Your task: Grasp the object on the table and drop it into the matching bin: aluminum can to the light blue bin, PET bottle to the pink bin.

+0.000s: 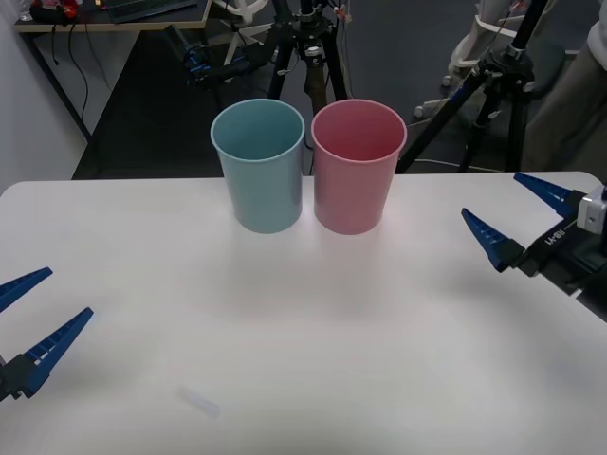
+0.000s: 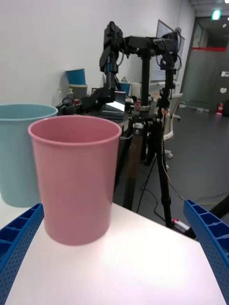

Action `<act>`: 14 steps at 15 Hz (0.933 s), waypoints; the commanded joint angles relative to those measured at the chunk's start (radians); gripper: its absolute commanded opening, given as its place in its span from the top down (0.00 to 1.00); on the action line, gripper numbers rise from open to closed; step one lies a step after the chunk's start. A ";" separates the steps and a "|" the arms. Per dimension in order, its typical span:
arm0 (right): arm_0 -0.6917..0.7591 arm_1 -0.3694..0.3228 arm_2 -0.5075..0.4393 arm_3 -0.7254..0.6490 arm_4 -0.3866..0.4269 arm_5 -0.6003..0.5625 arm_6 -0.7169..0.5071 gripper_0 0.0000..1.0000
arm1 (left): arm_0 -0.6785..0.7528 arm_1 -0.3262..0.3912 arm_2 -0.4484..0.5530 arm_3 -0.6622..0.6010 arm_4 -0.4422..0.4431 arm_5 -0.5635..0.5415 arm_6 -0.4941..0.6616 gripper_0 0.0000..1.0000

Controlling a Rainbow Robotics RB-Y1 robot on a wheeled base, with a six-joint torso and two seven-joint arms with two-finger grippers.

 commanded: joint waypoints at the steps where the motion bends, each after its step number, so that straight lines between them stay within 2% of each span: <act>1: 0.052 0.000 -0.099 0.038 -0.004 -0.099 -0.010 0.00 | 0.000 0.000 0.000 0.000 0.000 0.000 0.000 0.00; 5: 0.141 0.000 -0.222 0.038 -0.002 -0.215 -0.075 0.00 | 0.000 0.000 0.000 0.000 0.000 0.000 0.000 0.00; 11: 0.252 -0.002 -0.371 0.038 -0.002 -0.370 -0.052 0.00 | 0.000 0.000 0.000 0.000 0.000 0.000 0.000 0.00; 14: 0.273 -0.002 -0.401 0.038 -0.010 -0.398 -0.019 0.00 | 0.000 0.000 0.000 0.000 0.000 0.000 0.000 0.00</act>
